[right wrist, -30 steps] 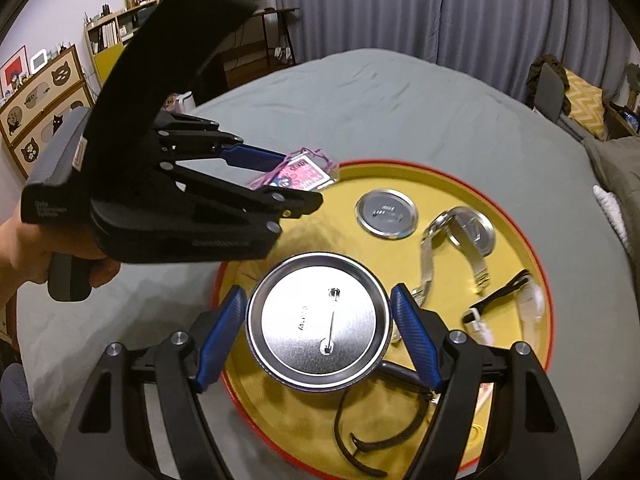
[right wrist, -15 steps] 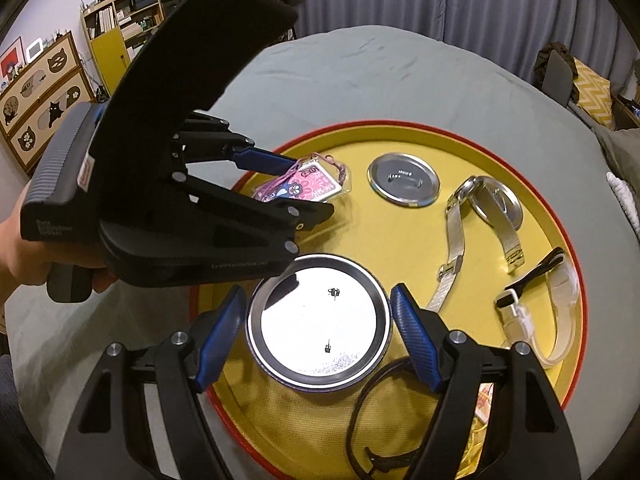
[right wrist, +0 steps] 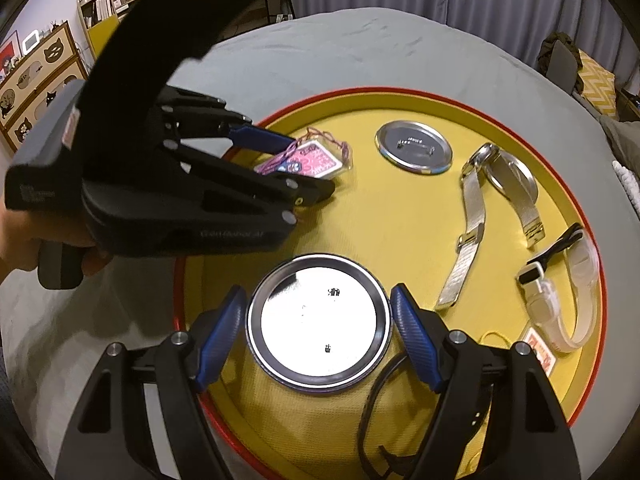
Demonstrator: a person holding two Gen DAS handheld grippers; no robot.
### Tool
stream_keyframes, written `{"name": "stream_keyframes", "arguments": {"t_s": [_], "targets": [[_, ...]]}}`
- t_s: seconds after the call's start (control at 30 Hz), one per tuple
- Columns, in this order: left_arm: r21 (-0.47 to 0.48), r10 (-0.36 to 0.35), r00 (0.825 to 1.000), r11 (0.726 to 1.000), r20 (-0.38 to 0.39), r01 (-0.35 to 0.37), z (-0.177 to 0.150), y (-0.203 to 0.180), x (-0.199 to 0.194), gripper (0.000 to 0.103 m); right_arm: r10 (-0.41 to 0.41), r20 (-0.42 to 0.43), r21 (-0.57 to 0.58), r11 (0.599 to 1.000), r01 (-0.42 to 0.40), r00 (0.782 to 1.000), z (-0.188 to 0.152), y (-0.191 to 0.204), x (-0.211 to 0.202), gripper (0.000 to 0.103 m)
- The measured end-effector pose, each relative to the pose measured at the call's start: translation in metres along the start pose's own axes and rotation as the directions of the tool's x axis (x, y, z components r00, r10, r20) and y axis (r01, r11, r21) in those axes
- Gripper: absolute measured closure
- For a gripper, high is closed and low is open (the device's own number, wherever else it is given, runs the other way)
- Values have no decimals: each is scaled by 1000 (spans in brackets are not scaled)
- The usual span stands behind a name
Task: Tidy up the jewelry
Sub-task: 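Lower the pink badge and silver pin onto the yellow felt and open both tools, then raise both open tools away from the tray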
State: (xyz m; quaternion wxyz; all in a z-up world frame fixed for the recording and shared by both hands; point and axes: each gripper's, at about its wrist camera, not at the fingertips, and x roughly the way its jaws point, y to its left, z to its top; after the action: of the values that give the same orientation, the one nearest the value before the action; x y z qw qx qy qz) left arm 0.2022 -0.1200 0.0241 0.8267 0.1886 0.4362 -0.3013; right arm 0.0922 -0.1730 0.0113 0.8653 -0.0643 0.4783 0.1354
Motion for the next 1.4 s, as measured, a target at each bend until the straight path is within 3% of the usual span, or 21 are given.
{"name": "stream_keyframes", "arguments": {"t_s": [0.57, 1.07, 1.4], "targets": [[-1, 6, 1000, 1000, 7, -6, -1, -2, 0, 57, -16, -11, -4, 1000, 16, 1000, -2, 5, 12, 27], [18, 16, 1000, 1000, 21, -16, 1, -6, -16, 22, -35, -16, -5, 999, 35, 999, 11, 9, 12, 27], [-22, 11, 998, 1000, 64, -9, 13, 0, -80, 11, -45, 35, 22, 999, 44, 998, 26, 7, -41, 17]]}}
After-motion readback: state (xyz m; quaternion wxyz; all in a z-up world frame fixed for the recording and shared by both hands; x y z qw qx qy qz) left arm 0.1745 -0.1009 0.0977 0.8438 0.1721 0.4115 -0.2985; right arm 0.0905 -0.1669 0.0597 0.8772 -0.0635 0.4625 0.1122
